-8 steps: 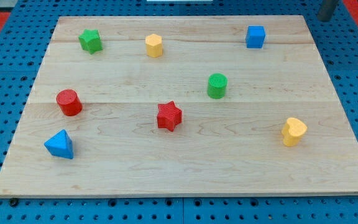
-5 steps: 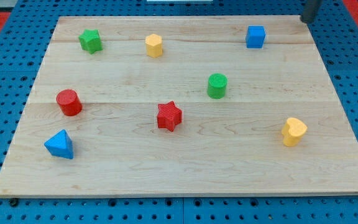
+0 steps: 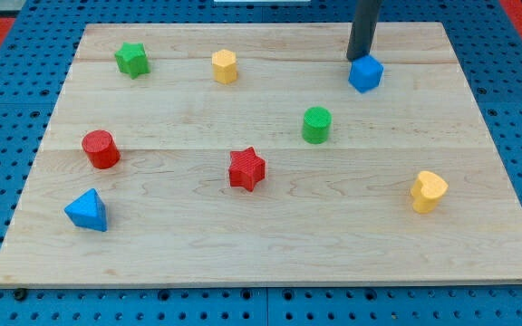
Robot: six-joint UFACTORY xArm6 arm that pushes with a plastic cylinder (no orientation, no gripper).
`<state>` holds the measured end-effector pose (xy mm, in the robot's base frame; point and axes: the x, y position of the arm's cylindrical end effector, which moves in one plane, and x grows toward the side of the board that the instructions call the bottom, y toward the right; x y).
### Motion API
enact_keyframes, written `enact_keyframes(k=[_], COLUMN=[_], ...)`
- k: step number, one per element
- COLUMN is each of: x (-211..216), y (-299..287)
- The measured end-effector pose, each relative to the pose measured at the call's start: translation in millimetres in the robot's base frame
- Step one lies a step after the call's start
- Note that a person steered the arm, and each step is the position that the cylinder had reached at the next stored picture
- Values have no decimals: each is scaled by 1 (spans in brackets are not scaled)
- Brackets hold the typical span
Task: Push the blue cube to the top left side of the red star
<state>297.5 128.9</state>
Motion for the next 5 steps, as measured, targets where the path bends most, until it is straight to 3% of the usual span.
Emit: enact_keyframes(k=[1, 2, 4, 5], x=[21, 15, 54, 86], y=[6, 12, 59, 30])
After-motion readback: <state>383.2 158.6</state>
